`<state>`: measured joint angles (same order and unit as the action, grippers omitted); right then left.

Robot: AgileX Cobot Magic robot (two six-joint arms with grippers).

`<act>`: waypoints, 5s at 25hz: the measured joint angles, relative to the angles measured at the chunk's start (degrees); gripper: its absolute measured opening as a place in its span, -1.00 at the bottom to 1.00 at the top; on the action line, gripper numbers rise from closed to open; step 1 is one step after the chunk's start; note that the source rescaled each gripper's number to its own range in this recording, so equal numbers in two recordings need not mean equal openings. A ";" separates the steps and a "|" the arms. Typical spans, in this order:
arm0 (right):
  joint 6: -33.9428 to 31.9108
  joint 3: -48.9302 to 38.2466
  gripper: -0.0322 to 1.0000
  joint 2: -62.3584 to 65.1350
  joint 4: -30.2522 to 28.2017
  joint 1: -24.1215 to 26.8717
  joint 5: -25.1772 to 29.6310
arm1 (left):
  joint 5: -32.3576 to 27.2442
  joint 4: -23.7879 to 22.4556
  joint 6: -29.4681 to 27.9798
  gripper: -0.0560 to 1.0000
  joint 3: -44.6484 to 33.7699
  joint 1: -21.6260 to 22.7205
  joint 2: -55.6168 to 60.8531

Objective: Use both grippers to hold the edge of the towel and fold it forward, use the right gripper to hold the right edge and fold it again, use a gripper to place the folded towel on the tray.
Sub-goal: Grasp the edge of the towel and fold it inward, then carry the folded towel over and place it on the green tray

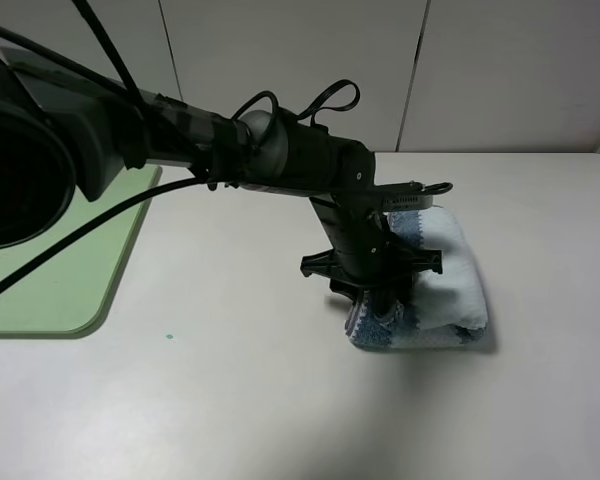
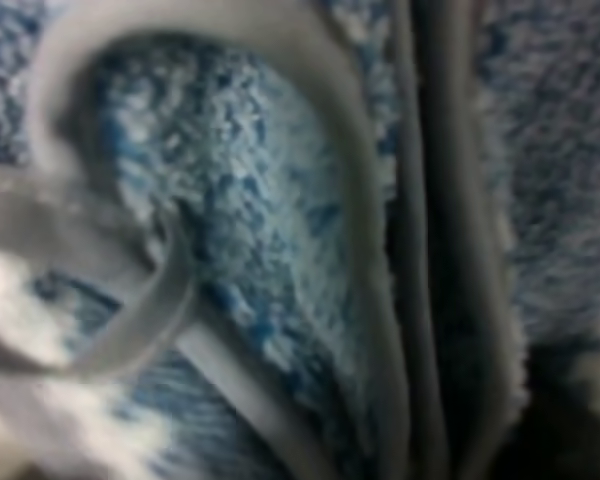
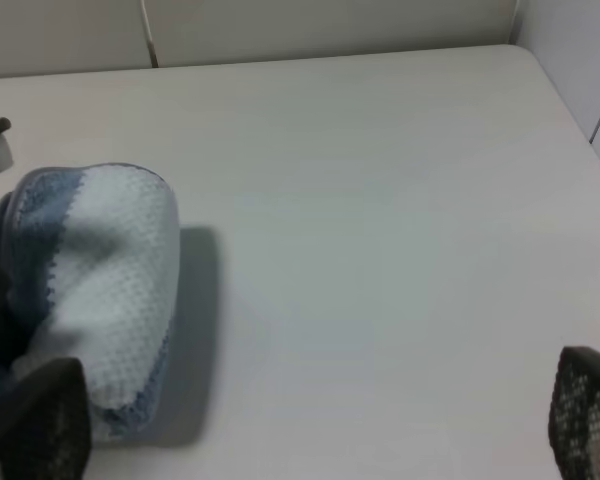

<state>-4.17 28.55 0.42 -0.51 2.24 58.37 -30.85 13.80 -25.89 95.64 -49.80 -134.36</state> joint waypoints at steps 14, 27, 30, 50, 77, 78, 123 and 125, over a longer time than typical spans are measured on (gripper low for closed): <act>0.00 0.00 1.00 0.00 0.00 0.00 0.00 | -1.36 0.28 0.00 -0.59 0.86 0.00 -0.12; 0.00 0.00 1.00 0.00 0.00 0.00 0.00 | -11.49 -3.27 2.64 -0.59 4.94 0.06 0.75; 0.00 0.00 1.00 0.00 0.00 0.00 0.00 | -12.97 -6.30 2.64 -0.59 4.94 0.18 2.48; 0.00 0.00 1.00 0.00 0.51 0.00 0.00 | -21.96 -10.93 7.31 -0.59 3.92 8.51 11.88; 0.00 0.00 1.00 0.00 0.51 0.00 0.00 | -14.22 -13.41 12.40 -0.59 -24.86 31.32 32.80; 0.00 0.00 1.00 0.00 0.51 0.00 0.00 | -14.22 -13.41 12.78 -0.59 -25.05 32.39 32.80; 0.00 0.00 1.00 0.00 0.51 0.00 0.00 | 0.53 -21.72 23.82 -0.53 -41.33 58.40 32.86; 0.00 0.00 1.00 0.00 0.51 0.00 0.00 | 0.89 -22.16 23.82 -0.51 -41.33 58.40 32.86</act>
<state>-4.17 28.55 0.42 0.00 2.24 58.37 -29.97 -8.36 -2.06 54.31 8.60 -101.50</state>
